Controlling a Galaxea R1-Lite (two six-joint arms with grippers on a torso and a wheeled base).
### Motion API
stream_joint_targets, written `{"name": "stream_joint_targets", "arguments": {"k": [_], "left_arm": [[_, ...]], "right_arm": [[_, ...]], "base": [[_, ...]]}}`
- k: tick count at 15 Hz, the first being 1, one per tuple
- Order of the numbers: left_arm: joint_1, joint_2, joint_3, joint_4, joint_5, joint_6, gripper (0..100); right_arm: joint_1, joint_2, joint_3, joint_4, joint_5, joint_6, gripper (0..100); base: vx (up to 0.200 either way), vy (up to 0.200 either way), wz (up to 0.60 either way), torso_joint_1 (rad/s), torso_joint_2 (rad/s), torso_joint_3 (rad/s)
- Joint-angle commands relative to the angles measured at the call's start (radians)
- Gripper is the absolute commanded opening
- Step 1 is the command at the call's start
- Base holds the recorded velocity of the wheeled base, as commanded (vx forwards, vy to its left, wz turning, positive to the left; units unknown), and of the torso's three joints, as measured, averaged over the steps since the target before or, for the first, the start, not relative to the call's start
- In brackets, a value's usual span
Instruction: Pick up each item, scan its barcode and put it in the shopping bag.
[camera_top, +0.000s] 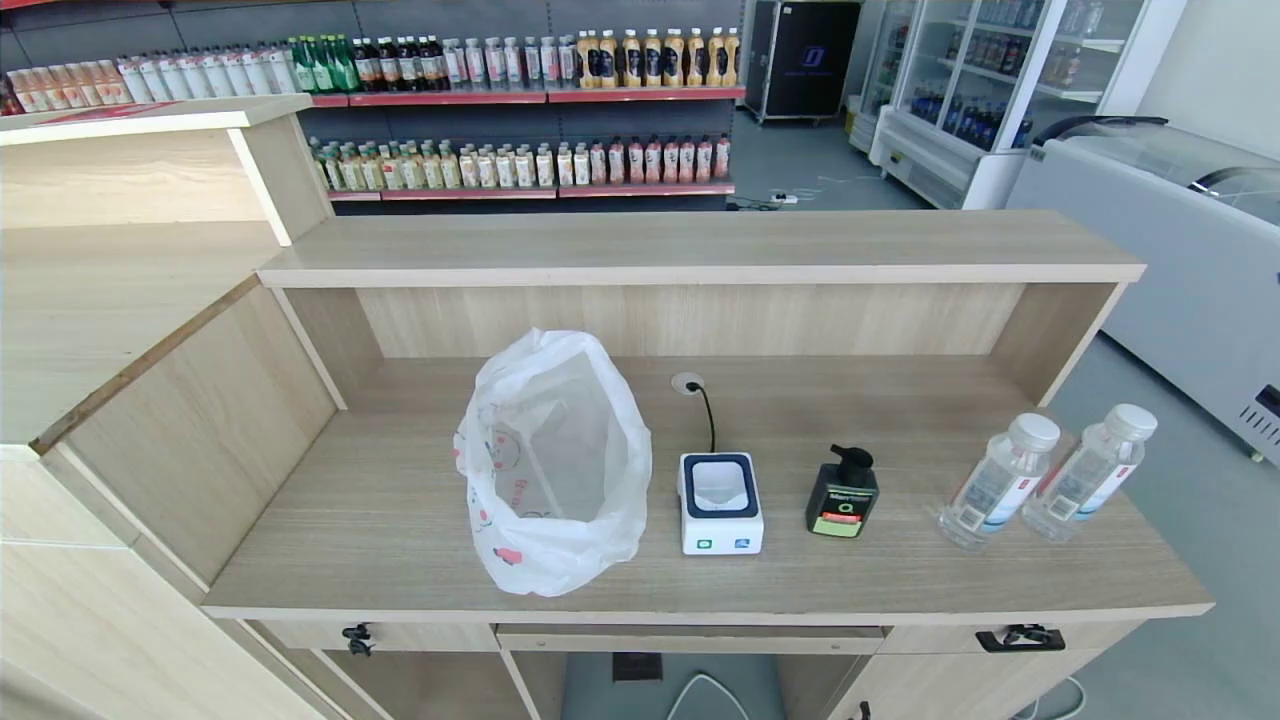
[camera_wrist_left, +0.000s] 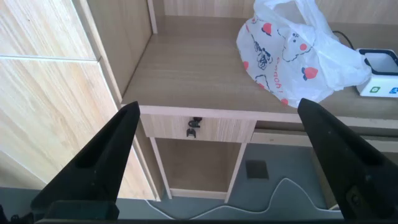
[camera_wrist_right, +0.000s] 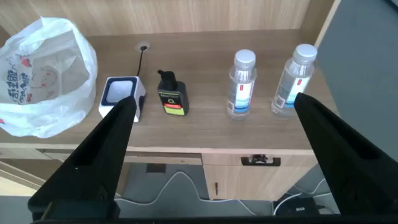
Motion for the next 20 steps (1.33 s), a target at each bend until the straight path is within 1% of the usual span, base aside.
{"name": "stream_joint_targets", "arguments": {"k": [1, 3, 4, 5, 7, 8, 9, 11, 13, 15, 16, 18, 19, 20], "left_arm": [[0.001, 0.000, 0.000, 0.000, 0.000, -0.001, 100], [0.001, 0.000, 0.000, 0.000, 0.000, -0.001, 100], [0.001, 0.000, 0.000, 0.000, 0.000, -0.001, 100], [0.001, 0.000, 0.000, 0.000, 0.000, -0.001, 100], [0.001, 0.000, 0.000, 0.000, 0.000, -0.001, 100], [0.001, 0.000, 0.000, 0.000, 0.000, -0.001, 100], [0.001, 0.000, 0.000, 0.000, 0.000, -0.001, 100], [0.001, 0.000, 0.000, 0.000, 0.000, -0.001, 100], [0.001, 0.000, 0.000, 0.000, 0.000, -0.001, 100], [0.001, 0.000, 0.000, 0.000, 0.000, -0.001, 100], [0.001, 0.000, 0.000, 0.000, 0.000, -0.001, 100], [0.001, 0.000, 0.000, 0.000, 0.000, -0.001, 100], [0.001, 0.000, 0.000, 0.000, 0.000, -0.001, 100], [0.001, 0.000, 0.000, 0.000, 0.000, -0.001, 100]], "right_arm": [[0.006, 0.460, -0.133, -0.192, 0.063, -0.009, 100], [0.006, 0.614, -0.130, -0.320, 0.091, -0.039, 100], [0.006, 0.655, -0.125, -0.350, 0.123, -0.056, 100], [0.004, 0.677, -0.123, -0.353, 0.152, -0.073, 100], [-0.002, 0.706, -0.090, -0.351, 0.154, -0.101, 100], [-0.020, 0.714, -0.068, -0.350, 0.157, -0.121, 100], [-0.057, 0.744, -0.053, -0.357, 0.174, -0.185, 100], [-0.121, 0.780, -0.057, -0.353, 0.229, -0.210, 100], [-0.160, 0.855, -0.087, -0.356, 0.224, -0.216, 100], [-0.180, 0.913, -0.116, -0.351, 0.227, -0.230, 100], [-0.198, 0.962, -0.131, -0.356, 0.246, -0.256, 100], [-0.212, 0.999, -0.146, -0.354, 0.304, -0.325, 100], [-0.230, 1.023, -0.160, -0.348, 0.394, -0.372, 100], [-0.230, 1.045, -0.169, -0.345, 0.450, -0.392, 100]], "base": [[0.000, 0.000, 0.00, 0.000, 0.00, 0.000], [0.000, 0.000, 0.00, 0.000, 0.00, 0.000], [0.000, 0.000, 0.00, 0.000, 0.00, 0.000], [0.000, 0.000, 0.00, 0.000, 0.00, 0.000], [0.000, 0.000, 0.00, 0.000, 0.00, 0.000], [0.000, 0.000, 0.00, 0.000, 0.00, 0.000], [0.000, 0.000, 0.00, 0.000, 0.00, 0.000], [0.000, 0.000, 0.00, 0.000, 0.00, 0.000], [0.000, 0.000, 0.00, 0.000, 0.00, 0.000], [0.000, 0.000, 0.00, 0.000, 0.00, 0.000], [0.000, 0.000, 0.00, 0.000, 0.00, 0.000], [0.000, 0.000, 0.00, 0.000, 0.00, 0.000], [0.000, 0.000, 0.00, 0.000, 0.00, 0.000], [0.000, 0.000, 0.00, 0.000, 0.00, 0.000]]}}
